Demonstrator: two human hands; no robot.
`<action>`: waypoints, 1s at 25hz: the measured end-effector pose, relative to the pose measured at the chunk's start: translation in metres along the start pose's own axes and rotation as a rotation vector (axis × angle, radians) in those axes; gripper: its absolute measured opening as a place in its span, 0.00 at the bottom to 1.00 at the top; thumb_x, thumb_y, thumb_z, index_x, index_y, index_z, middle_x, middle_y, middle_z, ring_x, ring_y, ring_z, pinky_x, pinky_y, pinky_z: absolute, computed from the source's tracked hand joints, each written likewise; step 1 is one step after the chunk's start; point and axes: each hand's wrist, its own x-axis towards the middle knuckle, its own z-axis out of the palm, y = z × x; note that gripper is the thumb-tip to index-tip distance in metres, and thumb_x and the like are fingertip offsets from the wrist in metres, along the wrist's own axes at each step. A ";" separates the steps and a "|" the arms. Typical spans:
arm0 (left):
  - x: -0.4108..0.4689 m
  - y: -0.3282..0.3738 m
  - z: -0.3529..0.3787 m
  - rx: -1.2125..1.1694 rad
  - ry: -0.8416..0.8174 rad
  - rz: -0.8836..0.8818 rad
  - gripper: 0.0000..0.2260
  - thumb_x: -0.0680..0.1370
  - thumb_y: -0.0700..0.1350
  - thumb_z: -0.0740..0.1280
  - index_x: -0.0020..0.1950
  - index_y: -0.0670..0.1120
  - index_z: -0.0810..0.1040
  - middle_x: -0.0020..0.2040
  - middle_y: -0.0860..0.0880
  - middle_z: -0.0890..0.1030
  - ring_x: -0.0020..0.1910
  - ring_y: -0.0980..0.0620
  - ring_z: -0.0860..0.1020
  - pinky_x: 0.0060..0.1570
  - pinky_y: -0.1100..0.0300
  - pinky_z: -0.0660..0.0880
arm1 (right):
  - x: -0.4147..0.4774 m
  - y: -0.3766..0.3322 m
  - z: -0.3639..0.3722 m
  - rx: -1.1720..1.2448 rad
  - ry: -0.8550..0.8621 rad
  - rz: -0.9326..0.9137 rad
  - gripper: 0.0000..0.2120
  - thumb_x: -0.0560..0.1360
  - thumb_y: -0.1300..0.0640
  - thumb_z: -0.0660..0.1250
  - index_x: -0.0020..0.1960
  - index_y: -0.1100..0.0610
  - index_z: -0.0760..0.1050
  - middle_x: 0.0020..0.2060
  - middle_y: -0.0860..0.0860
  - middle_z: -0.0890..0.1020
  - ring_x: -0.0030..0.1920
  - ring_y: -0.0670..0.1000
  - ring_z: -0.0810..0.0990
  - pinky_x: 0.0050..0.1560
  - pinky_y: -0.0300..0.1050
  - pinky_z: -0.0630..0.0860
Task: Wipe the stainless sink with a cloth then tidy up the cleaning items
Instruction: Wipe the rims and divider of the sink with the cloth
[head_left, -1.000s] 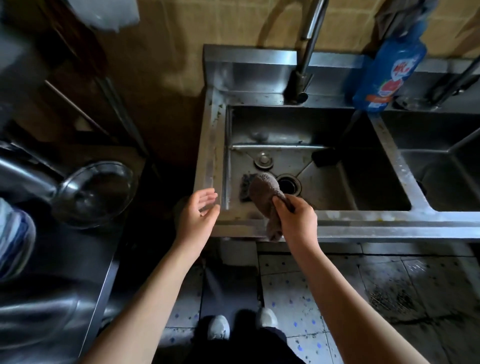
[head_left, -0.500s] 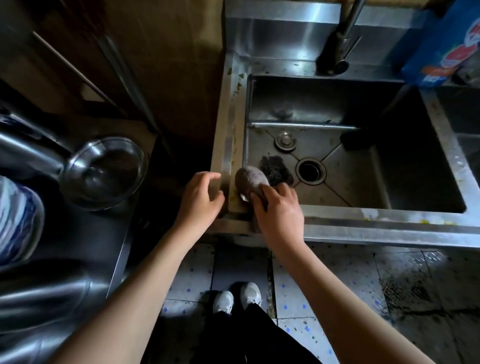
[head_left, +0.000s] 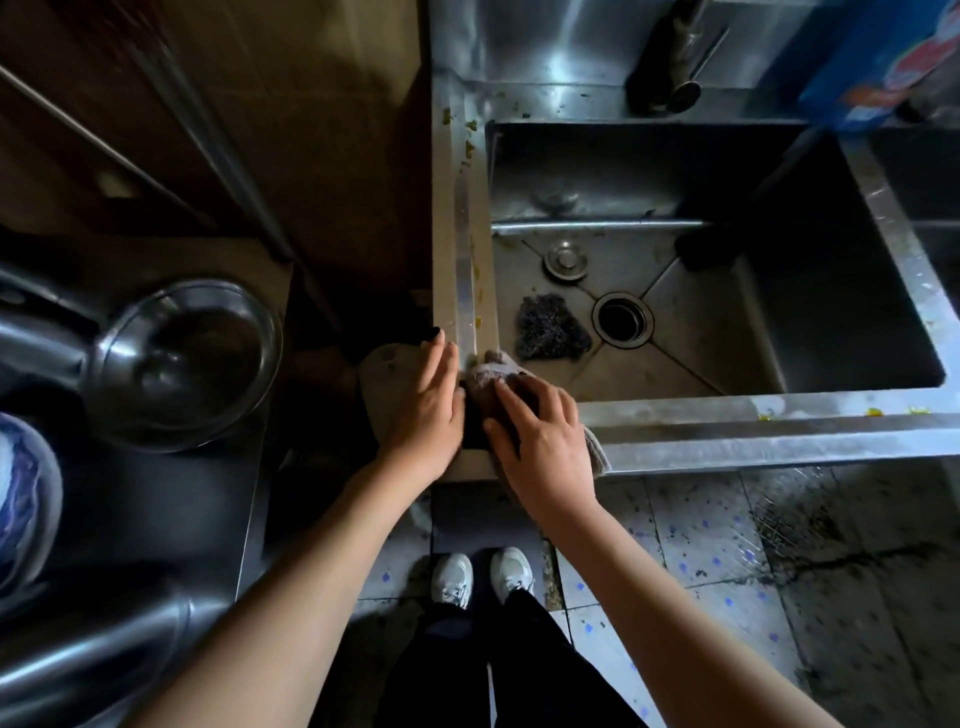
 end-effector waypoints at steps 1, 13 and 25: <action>-0.001 0.000 0.004 0.011 0.023 0.020 0.23 0.81 0.40 0.52 0.74 0.41 0.50 0.76 0.45 0.45 0.75 0.50 0.46 0.60 0.76 0.35 | -0.001 0.000 0.003 -0.034 0.018 0.008 0.20 0.76 0.49 0.63 0.65 0.54 0.73 0.62 0.57 0.74 0.62 0.59 0.71 0.62 0.52 0.69; -0.002 -0.005 0.019 -0.198 0.097 0.065 0.21 0.81 0.41 0.51 0.74 0.42 0.53 0.76 0.45 0.49 0.69 0.61 0.47 0.61 0.82 0.41 | 0.055 -0.010 0.020 0.114 -0.017 0.230 0.18 0.76 0.52 0.62 0.65 0.50 0.72 0.59 0.58 0.71 0.58 0.60 0.68 0.59 0.50 0.64; -0.002 -0.006 0.019 -0.192 0.164 0.114 0.20 0.79 0.34 0.54 0.72 0.37 0.57 0.75 0.39 0.53 0.71 0.54 0.49 0.65 0.78 0.42 | 0.008 -0.008 0.013 -0.171 -0.014 0.084 0.20 0.75 0.49 0.62 0.66 0.51 0.71 0.56 0.58 0.74 0.52 0.62 0.71 0.52 0.51 0.69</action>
